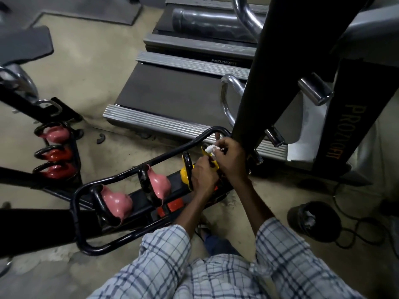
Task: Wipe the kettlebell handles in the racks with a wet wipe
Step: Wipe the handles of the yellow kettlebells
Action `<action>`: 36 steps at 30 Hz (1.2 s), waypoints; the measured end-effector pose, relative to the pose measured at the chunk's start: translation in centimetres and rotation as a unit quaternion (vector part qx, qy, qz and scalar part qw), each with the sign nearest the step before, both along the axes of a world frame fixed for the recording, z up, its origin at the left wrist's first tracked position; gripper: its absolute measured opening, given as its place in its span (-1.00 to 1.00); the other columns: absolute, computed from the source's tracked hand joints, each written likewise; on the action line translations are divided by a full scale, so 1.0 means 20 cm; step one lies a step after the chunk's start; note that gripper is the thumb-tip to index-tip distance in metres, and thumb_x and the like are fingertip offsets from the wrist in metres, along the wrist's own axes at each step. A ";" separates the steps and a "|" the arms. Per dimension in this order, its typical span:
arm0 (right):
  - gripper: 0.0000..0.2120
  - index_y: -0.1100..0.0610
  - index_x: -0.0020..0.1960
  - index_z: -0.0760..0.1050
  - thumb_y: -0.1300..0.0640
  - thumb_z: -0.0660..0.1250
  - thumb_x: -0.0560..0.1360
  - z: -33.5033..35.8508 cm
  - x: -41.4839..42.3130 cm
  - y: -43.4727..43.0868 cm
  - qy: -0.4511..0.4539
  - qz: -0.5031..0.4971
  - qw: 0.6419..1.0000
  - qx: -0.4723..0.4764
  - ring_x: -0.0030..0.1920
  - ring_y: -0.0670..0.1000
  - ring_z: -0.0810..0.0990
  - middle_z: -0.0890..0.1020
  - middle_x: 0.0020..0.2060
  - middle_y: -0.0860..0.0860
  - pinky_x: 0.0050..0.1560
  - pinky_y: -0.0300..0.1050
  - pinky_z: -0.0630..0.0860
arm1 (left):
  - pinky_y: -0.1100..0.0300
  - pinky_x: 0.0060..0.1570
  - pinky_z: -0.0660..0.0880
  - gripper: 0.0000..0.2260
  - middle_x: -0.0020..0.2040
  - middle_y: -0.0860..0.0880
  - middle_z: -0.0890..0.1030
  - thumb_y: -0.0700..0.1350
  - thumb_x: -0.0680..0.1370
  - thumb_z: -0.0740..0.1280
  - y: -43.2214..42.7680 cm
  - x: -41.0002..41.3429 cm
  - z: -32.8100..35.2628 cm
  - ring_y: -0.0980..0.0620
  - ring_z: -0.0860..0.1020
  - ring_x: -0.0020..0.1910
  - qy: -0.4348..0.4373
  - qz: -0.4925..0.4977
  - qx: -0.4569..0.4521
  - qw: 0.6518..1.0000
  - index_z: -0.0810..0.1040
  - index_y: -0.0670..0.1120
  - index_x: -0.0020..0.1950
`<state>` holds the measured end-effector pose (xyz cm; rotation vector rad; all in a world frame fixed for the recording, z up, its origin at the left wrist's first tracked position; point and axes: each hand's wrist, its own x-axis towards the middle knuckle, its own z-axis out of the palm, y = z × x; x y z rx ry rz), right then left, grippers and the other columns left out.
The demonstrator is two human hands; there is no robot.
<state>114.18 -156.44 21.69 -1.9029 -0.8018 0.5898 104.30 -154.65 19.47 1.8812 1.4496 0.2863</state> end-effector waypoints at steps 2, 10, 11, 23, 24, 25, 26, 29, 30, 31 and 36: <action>-0.94 0.13 -0.21 0.60 0.27 0.43 0.38 0.00 0.02 0.08 -0.030 0.041 0.998 -0.028 -0.26 -0.14 0.61 0.64 -0.31 -0.06 -0.21 -0.23 0.53 | -0.04 -0.10 0.51 -0.80 0.05 -0.11 0.59 -0.12 0.52 0.38 -0.01 0.01 0.00 -0.17 0.60 0.01 0.022 -0.004 0.026 0.999 0.52 -0.09 0.12; -0.94 0.10 -0.23 0.60 0.24 0.42 0.38 -0.07 0.09 0.21 -0.048 0.062 0.990 -0.116 -0.24 -0.03 0.63 0.65 -0.30 -0.03 -0.23 -0.18 0.49 | -0.04 -0.19 0.33 -0.74 0.21 -0.22 0.44 -0.14 0.61 0.23 -0.04 0.08 0.06 -0.30 0.58 0.01 0.046 0.018 0.047 0.998 0.37 -0.22 0.25; -0.93 0.12 -0.23 0.59 0.24 0.44 0.40 -0.07 0.10 0.21 -0.048 0.067 0.988 -0.127 -0.25 -0.03 0.62 0.64 -0.31 -0.02 -0.24 -0.20 0.45 | -0.05 -0.19 0.36 -0.73 0.21 -0.22 0.44 -0.14 0.60 0.24 -0.04 0.08 0.05 -0.30 0.58 0.00 0.045 0.016 0.052 0.998 0.37 -0.22 0.26; -0.91 0.08 -0.28 0.64 0.18 0.55 0.32 -0.07 0.15 0.31 -0.095 0.131 0.975 -0.155 -0.32 -0.09 0.63 0.65 -0.39 -0.05 -0.29 -0.24 0.47 | -0.10 -0.25 0.45 -0.42 0.15 -0.20 0.44 0.03 0.53 0.41 -0.03 0.02 0.03 -0.26 0.58 -0.13 0.069 -0.054 0.079 0.993 0.35 -0.18 0.46; -0.90 0.10 -0.27 0.68 0.14 0.59 0.30 -0.07 0.17 0.37 -0.100 0.149 0.967 -0.180 -0.31 -0.06 0.66 0.68 -0.38 -0.01 -0.28 -0.24 0.52 | -0.10 -0.24 0.47 -0.39 0.14 -0.19 0.45 0.07 0.53 0.40 -0.03 0.02 0.03 -0.25 0.58 -0.12 0.073 -0.055 0.078 0.993 0.33 -0.16 0.48; -0.88 0.11 -0.25 0.71 0.11 0.61 0.29 -0.06 0.18 0.42 -0.108 0.169 0.957 -0.209 -0.29 -0.03 0.68 0.70 -0.37 0.03 -0.27 -0.22 0.55 | -0.10 -0.23 0.50 -0.36 0.14 -0.17 0.45 0.10 0.53 0.40 -0.03 0.02 0.03 -0.23 0.58 -0.12 0.077 -0.057 0.081 0.992 0.31 -0.15 0.51; -0.86 0.13 -0.24 0.72 0.10 0.62 0.29 -0.05 0.19 0.47 -0.118 0.187 0.946 -0.237 -0.27 0.00 0.70 0.71 -0.35 0.06 -0.25 -0.19 0.59 | -0.10 -0.23 0.51 -0.33 0.13 -0.16 0.45 0.13 0.51 0.41 -0.03 0.02 0.03 -0.22 0.58 -0.12 0.083 -0.057 0.085 0.991 0.30 -0.13 0.52; -0.83 0.14 -0.24 0.71 0.09 0.63 0.27 -0.03 0.20 0.50 -0.135 0.208 0.933 -0.262 -0.26 0.02 0.70 0.71 -0.35 0.06 -0.22 -0.14 0.61 | -0.06 -0.23 0.48 -0.32 0.11 -0.14 0.45 0.14 0.45 0.47 -0.01 0.00 0.03 -0.21 0.58 -0.11 0.099 -0.061 0.096 0.989 0.36 -0.12 0.47; -0.85 0.13 -0.26 0.70 0.10 0.62 0.27 -0.03 0.19 0.46 -0.131 0.196 0.940 -0.245 -0.29 0.00 0.67 0.70 -0.37 0.04 -0.25 -0.16 0.58 | -0.05 -0.23 0.47 -0.35 0.10 -0.14 0.45 0.10 0.45 0.48 0.00 0.00 0.04 -0.21 0.58 -0.10 0.104 -0.062 0.096 0.988 0.38 -0.12 0.44; -0.86 0.13 -0.28 0.67 0.11 0.60 0.28 -0.04 0.18 0.41 -0.121 0.176 0.953 -0.213 -0.31 -0.04 0.65 0.67 -0.38 0.00 -0.27 -0.19 0.53 | -0.04 -0.22 0.47 -0.40 0.10 -0.14 0.45 0.05 0.45 0.48 0.00 0.01 0.03 -0.20 0.58 -0.10 0.109 -0.062 0.096 0.987 0.41 -0.12 0.42; -0.89 0.11 -0.22 0.58 0.24 0.50 0.41 -0.10 0.10 0.06 -0.026 0.098 0.993 -0.062 -0.30 -0.14 0.59 0.62 -0.34 -0.05 -0.25 -0.24 0.50 | -0.03 -0.29 0.54 -0.54 0.07 -0.12 0.45 -0.11 0.43 0.49 0.03 -0.02 0.03 -0.15 0.59 -0.17 0.101 -0.068 0.132 0.984 0.44 -0.12 0.28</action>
